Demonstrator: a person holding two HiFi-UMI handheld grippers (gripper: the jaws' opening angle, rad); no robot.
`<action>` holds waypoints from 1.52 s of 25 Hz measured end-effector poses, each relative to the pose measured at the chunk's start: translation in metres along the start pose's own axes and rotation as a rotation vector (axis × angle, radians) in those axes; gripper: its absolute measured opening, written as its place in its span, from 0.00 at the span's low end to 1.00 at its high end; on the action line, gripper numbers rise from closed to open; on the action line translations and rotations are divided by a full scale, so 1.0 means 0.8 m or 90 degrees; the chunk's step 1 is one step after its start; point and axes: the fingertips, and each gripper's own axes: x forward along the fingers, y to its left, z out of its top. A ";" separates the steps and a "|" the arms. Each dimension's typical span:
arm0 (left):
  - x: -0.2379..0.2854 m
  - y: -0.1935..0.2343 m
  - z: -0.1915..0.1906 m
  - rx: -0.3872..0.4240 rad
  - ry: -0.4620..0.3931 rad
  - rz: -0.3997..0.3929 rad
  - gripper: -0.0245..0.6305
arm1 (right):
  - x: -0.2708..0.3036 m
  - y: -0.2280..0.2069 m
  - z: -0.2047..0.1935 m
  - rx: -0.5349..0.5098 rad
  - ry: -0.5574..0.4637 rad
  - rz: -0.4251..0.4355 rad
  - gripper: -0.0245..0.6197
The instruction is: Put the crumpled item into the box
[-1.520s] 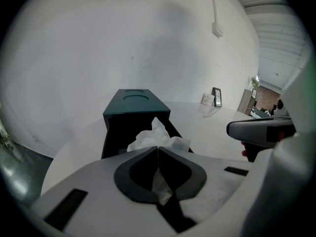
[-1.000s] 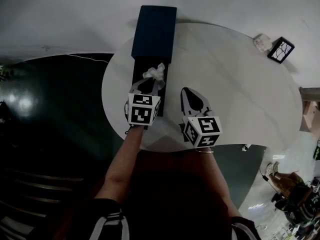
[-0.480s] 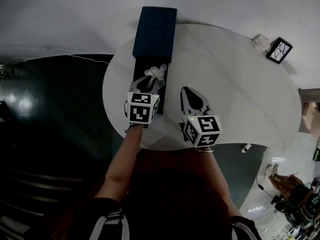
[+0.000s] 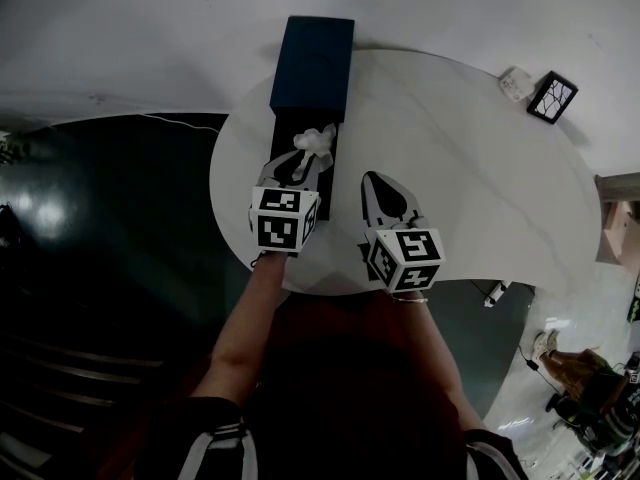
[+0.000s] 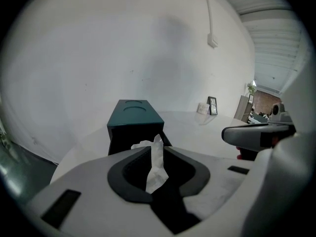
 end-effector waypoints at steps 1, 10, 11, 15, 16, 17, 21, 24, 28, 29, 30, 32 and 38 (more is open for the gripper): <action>-0.005 -0.001 0.001 0.000 -0.005 0.000 0.14 | -0.002 0.003 0.001 -0.001 -0.002 0.002 0.06; -0.047 -0.008 0.007 0.002 -0.059 -0.010 0.14 | -0.020 0.027 0.012 -0.014 -0.030 0.004 0.06; -0.052 -0.009 0.007 0.002 -0.064 -0.011 0.14 | -0.023 0.029 0.013 -0.015 -0.033 0.003 0.06; -0.074 -0.010 0.010 0.001 -0.086 -0.015 0.13 | -0.031 0.040 0.018 -0.019 -0.046 0.002 0.06; -0.080 -0.010 0.012 0.001 -0.092 -0.015 0.12 | -0.033 0.043 0.020 -0.020 -0.049 0.003 0.06; -0.086 -0.010 0.013 0.002 -0.098 -0.016 0.12 | -0.036 0.047 0.021 -0.022 -0.053 0.005 0.06; -0.107 -0.010 0.011 -0.001 -0.115 -0.021 0.10 | -0.048 0.062 0.023 -0.030 -0.067 0.006 0.06; -0.120 -0.011 0.007 0.000 -0.125 -0.024 0.09 | -0.058 0.070 0.024 -0.038 -0.077 0.001 0.06; -0.138 -0.013 0.004 0.002 -0.141 -0.030 0.08 | -0.071 0.081 0.027 -0.039 -0.089 -0.002 0.06; -0.143 -0.014 0.003 0.003 -0.144 -0.031 0.08 | -0.075 0.084 0.026 -0.039 -0.091 -0.003 0.06; -0.148 -0.015 0.002 0.004 -0.147 -0.033 0.07 | -0.078 0.087 0.026 -0.039 -0.093 -0.004 0.06; -0.158 -0.018 0.000 0.007 -0.152 -0.036 0.07 | -0.084 0.093 0.023 -0.041 -0.095 -0.005 0.06; -0.187 -0.021 -0.005 0.012 -0.177 -0.038 0.07 | -0.098 0.110 0.013 -0.041 -0.097 -0.001 0.06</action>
